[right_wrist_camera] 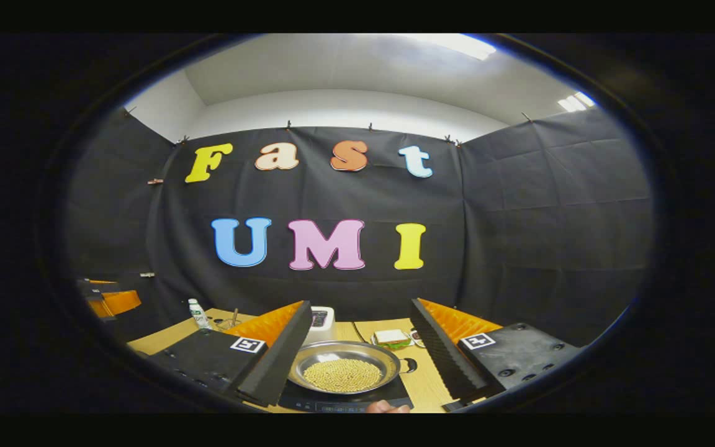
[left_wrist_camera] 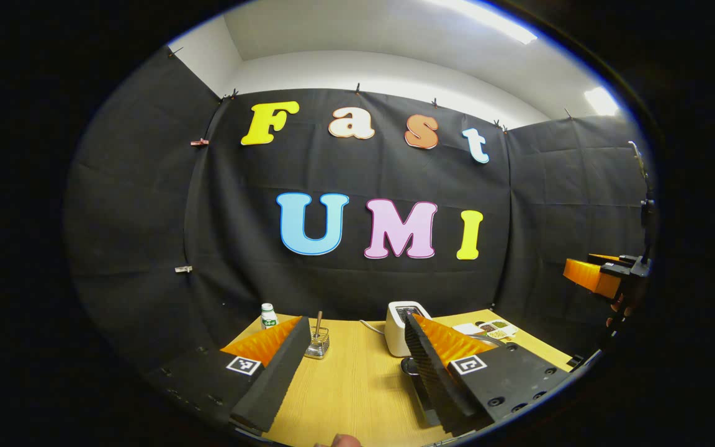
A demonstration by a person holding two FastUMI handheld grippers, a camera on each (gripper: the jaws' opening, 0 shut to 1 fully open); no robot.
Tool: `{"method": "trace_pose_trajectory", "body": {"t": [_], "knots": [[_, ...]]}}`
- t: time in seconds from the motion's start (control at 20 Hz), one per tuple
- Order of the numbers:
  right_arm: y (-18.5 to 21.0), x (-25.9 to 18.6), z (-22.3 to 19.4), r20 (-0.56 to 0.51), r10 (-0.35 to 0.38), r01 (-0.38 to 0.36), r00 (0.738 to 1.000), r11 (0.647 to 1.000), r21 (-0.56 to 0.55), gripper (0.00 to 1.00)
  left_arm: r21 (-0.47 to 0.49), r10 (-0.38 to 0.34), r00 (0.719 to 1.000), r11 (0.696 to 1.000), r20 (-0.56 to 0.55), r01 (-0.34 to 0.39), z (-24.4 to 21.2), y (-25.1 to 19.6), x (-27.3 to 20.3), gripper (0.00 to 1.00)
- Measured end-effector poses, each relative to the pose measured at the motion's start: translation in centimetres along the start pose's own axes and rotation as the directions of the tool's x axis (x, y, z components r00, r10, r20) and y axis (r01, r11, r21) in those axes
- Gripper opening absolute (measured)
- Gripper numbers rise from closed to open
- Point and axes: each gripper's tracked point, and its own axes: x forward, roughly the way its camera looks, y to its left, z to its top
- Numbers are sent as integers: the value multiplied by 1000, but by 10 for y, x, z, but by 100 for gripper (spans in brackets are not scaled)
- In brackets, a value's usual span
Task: First push the handle of the pot to place it horizontally, then grasp the pot with both hands and set it on the induction cooktop.
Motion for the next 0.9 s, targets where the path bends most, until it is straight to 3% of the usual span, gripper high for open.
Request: {"method": "trace_pose_trajectory", "body": {"t": [0.2,0.25,0.35,0.4,0.5,0.55,0.9], "knots": [[5,-4,-2,3,11,-11,1000,1000,-27,98,-2,6,1000,1000,-5,-6,-3,5,-1,95],[6,-5,-4,-3,14,-14,1000,1000,-28,94,0,5,1000,1000,-7,-5,-3,4,0,95],[6,-5,-5,-7,14,-14,1000,999,-30,99,-3,2,1000,1000,-9,-2,-4,4,-1,95],[6,-5,-6,-6,14,-14,1000,999,-36,94,-6,1,1000,1000,-11,-1,-5,4,0,95],[5,-8,-7,-4,12,-12,1000,999,-35,94,-20,16,999,1000,-37,-17,-12,5,-1,95],[5,-8,-8,-5,11,-11,1000,1000,-26,99,-26,23,999,999,-45,-25,-13,4,-2,95],[10,-3,-24,-42,30,-30,999,1000,-7,99,-35,37,996,999,-86,-40,-26,-10,-17,95]]}}
